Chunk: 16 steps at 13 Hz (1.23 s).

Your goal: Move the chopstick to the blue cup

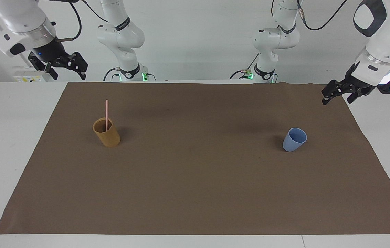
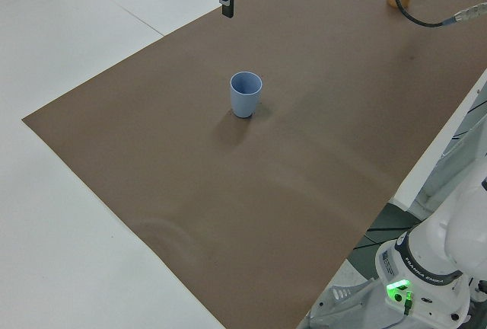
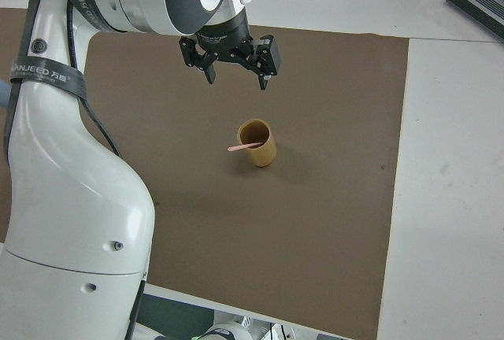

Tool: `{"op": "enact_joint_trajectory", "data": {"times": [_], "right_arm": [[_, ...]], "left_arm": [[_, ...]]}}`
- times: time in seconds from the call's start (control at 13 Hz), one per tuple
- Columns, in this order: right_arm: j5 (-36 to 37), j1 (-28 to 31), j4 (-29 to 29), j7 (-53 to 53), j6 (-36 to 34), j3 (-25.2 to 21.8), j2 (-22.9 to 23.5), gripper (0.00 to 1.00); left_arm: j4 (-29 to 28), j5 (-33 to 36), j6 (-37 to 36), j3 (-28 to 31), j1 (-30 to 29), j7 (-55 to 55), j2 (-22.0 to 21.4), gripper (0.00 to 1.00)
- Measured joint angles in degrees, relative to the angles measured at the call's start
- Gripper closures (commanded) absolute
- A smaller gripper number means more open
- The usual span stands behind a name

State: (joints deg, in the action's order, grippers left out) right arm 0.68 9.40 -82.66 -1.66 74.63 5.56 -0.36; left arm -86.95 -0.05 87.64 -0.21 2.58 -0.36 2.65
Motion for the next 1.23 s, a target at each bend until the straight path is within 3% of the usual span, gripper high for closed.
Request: {"op": "enact_joint_trajectory", "data": {"times": [0.38,0.46,0.77,1.0,1.08,1.15,1.23], "right_arm": [[-0.1,0.0,0.0,0.0,0.0,0.0,0.0,0.00],[-0.1,0.0,0.0,0.0,0.0,0.1,0.0,0.00],[-3.0,-0.2,-0.1,0.0,0.2,0.2,0.0,0.00],[-5.1,-0.5,-5.7,0.0,5.5,0.2,-1.3,0.00],[-5.3,-1.2,-9.8,0.0,8.6,0.3,-2.3,0.00],[-5.4,-1.8,-13.8,0.0,11.5,0.3,-3.2,0.00],[-5.5,-2.3,-17.6,0.0,14.0,0.3,-3.9,0.00]], "left_arm": [[-1.8,0.0,1.8,0.0,-0.1,0.0,-0.5,0.00],[-5.0,0.0,5.9,0.1,-0.3,-0.4,-1.4,0.00],[-27.1,0.1,27.8,0.3,-1.1,-6.4,-5.6,0.00],[-36.3,0.1,37.3,0.3,-1.1,-7.4,-5.1,0.04],[-38.0,0.1,39.1,0.2,-1.1,-7.6,-4.8,0.49],[-39.1,0.0,40.3,0.2,-1.1,-8.3,-4.5,0.83],[-39.7,0.0,41.2,0.1,-0.9,-10.0,-4.1,1.00]]}}
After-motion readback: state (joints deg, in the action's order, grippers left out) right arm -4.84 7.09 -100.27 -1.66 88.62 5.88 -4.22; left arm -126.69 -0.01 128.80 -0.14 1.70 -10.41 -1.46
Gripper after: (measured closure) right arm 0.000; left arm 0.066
